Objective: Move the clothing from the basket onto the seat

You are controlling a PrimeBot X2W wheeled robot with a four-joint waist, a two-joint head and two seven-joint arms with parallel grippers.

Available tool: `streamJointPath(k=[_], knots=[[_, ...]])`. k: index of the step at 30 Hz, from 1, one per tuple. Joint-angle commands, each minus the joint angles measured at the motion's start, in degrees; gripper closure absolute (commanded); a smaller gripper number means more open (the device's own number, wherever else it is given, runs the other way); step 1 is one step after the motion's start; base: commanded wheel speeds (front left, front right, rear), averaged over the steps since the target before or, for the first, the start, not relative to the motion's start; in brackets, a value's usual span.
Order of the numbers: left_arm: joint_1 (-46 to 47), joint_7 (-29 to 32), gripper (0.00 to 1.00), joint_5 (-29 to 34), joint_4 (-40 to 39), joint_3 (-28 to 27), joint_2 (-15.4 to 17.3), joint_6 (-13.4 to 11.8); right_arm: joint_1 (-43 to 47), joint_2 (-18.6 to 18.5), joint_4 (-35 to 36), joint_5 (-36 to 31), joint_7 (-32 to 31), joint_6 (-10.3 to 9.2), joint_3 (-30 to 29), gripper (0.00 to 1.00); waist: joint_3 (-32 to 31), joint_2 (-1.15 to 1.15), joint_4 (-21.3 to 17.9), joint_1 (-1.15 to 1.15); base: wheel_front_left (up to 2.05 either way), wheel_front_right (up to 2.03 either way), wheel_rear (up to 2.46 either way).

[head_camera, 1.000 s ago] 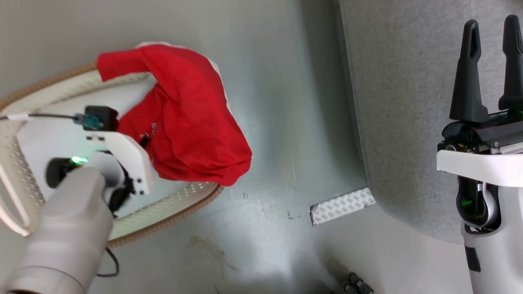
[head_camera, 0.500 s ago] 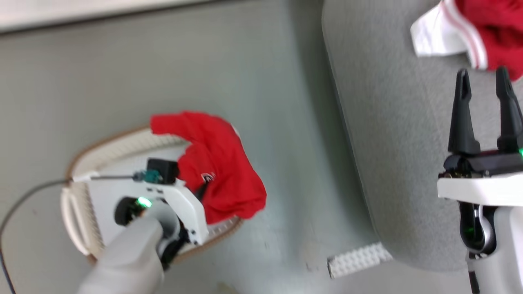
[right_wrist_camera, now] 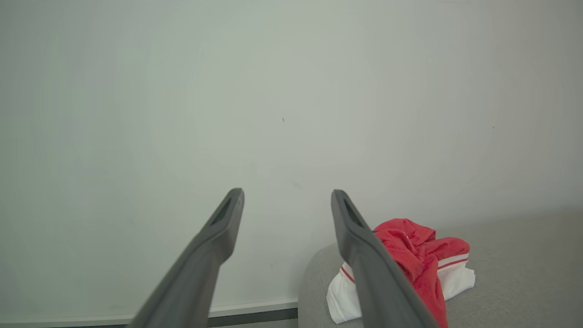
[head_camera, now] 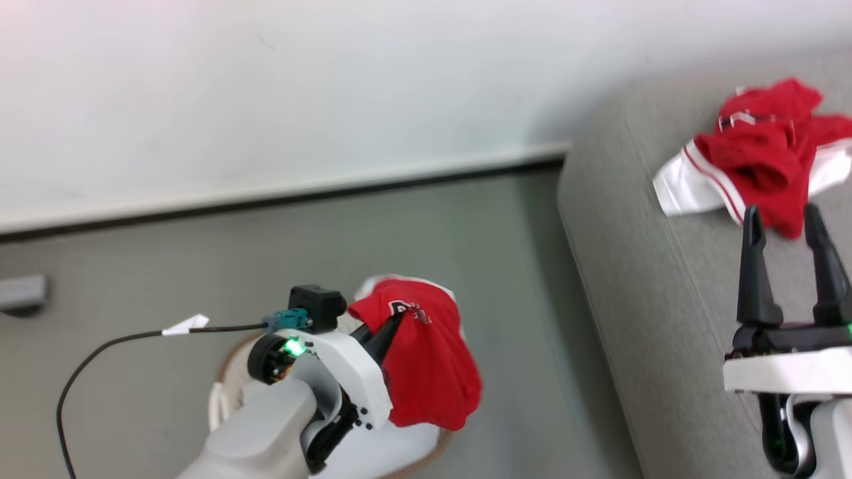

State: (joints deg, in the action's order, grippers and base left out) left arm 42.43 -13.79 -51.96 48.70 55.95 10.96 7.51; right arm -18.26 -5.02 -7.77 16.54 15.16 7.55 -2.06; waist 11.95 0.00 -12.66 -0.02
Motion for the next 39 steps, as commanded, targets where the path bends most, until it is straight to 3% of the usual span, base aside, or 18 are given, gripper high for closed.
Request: streamJointPath(k=[1,10,19,29,39], knots=[[-0.1,-0.56,1.0,-0.22,-0.81,0.49,0.54,-0.08,1.42,-0.17,-0.4,0.4,-0.02,-0.13,-0.01,0.0,-4.86,0.0,3.23,0.02,0.0,0.0,0.0],[1.68,-1.39,1.0,2.86,-7.54,0.36,1.93,-0.49,6.18,-0.57,-2.38,2.01,-0.03,-0.13,1.9,0.0,-11.15,0.0,6.76,0.02,0.0,0.0,0.0],[5.52,-0.07,1.0,3.67,-16.1,-1.56,4.11,-3.77,9.02,0.1,-3.65,3.19,-0.03,-0.13,5.42,0.0,-13.73,0.0,9.61,0.02,0.0,0.0,0.0],[6.69,3.98,1.0,2.78,-26.25,-2.82,8.12,-7.24,10.36,0.87,-4.59,4.18,-0.03,-0.13,8.94,0.0,-14.3,0.0,10.56,0.02,0.0,0.0,0.0],[3.81,4.55,1.0,2.51,-31.33,-1.74,8.48,-9.13,9.26,-0.23,-3.07,5.58,-0.03,-0.13,15.7,0.0,-13.62,0.0,10.71,0.02,0.0,0.0,0.0]])
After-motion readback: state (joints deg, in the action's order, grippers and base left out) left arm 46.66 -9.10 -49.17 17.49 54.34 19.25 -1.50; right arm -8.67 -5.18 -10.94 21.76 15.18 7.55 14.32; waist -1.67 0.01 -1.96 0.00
